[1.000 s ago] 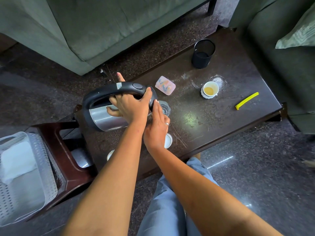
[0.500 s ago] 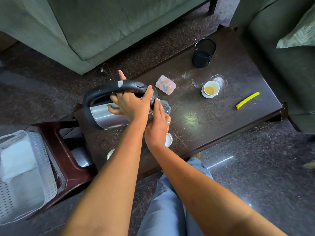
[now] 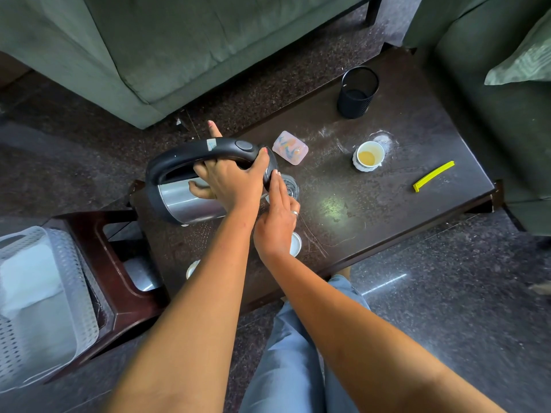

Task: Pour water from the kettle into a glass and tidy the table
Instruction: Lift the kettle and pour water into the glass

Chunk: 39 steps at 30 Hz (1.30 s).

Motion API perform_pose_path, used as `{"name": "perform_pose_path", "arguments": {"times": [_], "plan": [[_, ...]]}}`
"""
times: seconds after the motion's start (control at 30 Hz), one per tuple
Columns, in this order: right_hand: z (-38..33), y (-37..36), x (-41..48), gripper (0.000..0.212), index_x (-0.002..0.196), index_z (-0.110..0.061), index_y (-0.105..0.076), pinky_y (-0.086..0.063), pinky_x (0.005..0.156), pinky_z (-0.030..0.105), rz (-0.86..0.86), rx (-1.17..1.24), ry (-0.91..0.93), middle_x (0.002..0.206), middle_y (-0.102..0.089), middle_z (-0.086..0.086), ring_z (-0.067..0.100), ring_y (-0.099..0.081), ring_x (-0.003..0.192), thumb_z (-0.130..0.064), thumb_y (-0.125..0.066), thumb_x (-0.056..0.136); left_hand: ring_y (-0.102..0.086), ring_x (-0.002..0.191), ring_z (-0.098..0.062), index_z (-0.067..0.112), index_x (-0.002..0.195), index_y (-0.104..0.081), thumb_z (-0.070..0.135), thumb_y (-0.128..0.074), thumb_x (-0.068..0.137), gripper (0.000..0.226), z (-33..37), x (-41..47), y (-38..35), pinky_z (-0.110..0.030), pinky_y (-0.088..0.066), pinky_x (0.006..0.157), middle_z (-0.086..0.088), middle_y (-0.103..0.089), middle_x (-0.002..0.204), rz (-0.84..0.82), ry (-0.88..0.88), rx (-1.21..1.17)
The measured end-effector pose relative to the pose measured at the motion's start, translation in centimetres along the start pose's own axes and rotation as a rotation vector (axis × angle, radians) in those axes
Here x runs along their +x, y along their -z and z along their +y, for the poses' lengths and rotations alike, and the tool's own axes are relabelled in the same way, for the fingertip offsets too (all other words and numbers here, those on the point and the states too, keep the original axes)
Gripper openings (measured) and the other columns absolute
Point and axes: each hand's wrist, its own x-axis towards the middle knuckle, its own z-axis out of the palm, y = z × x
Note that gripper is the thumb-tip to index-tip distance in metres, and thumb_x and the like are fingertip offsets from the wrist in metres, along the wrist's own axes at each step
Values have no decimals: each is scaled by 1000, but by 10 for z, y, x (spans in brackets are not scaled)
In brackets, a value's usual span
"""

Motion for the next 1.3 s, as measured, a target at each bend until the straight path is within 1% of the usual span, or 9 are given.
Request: {"name": "perform_pose_path", "arguments": {"times": [0.23, 0.47, 0.67, 0.77, 0.93, 1.07, 1.17, 1.23, 1.3], "plan": [[2, 0, 1, 83, 148, -29, -20, -30, 91, 31, -5, -15, 7, 155, -25, -12, 19, -34, 115, 10, -33, 76, -39, 125, -31, 29, 143, -34, 61, -65, 63, 92, -1, -2, -1, -57, -16, 102, 2, -47, 142, 24, -40, 2], [4, -1, 1, 82, 148, -30, -19, -33, 92, 34, -6, -14, 9, 155, -24, -12, 19, -33, 116, 9, -33, 77, -35, 128, -27, 32, 146, -26, 63, -63, 63, 96, -3, -2, -3, -55, -16, 103, 3, -46, 143, 26, -26, -11], [5, -3, 3, 82, 148, -29, -19, -29, 91, 30, -4, -22, 5, 155, -24, -11, 21, -35, 115, 8, -35, 76, -42, 121, -32, 29, 142, -36, 63, -64, 60, 93, -3, -2, -5, -58, -19, 100, 3, -51, 139, 52, -62, -12], [6, -3, 3, 84, 148, -28, -19, -31, 93, 33, -6, -24, 4, 155, -25, -10, 23, -36, 115, 9, -34, 75, -40, 122, -31, 30, 144, -31, 65, -62, 60, 96, -5, -1, -7, -56, -18, 100, -1, -51, 138, 45, -61, 8], [8, -5, 5, 81, 148, -28, -19, -26, 88, 25, 1, -32, 4, 155, -24, -10, 22, -37, 118, 8, -35, 78, -38, 123, -29, 33, 146, -26, 67, -59, 61, 97, -5, 0, -8, -55, -16, 102, 1, -52, 135, 18, -57, 0], [11, -6, 4, 79, 148, -31, -16, -28, 89, 28, -5, -30, -9, 155, -22, -12, 21, -36, 122, 6, -38, 82, -37, 124, -28, 32, 146, -26, 65, -62, 61, 98, -4, -2, -9, -54, -15, 103, 0, -52, 135, 7, -64, 13], [12, -6, 5, 78, 148, -31, -16, -31, 90, 30, -2, -26, -13, 155, -23, -13, 20, -35, 120, 4, -40, 83, -36, 126, -28, 33, 146, -26, 65, -62, 61, 98, -3, -2, -10, -55, -14, 104, 2, -50, 138, 0, -59, 17], [12, -6, 5, 77, 148, -31, -17, -31, 88, 29, 9, -21, -14, 154, -24, -13, 20, -35, 117, 4, -40, 83, -35, 127, -28, 33, 146, -25, 65, -62, 61, 98, -3, -2, -10, -56, -14, 104, 1, -50, 138, -7, -61, 18], [13, -6, 6, 76, 148, -30, -18, -28, 87, 25, 15, -21, -13, 154, -26, -12, 20, -36, 116, 4, -40, 84, -35, 127, -28, 34, 146, -25, 65, -61, 61, 98, -2, -2, -10, -56, -15, 105, 1, -50, 138, -15, -53, 25]]}}
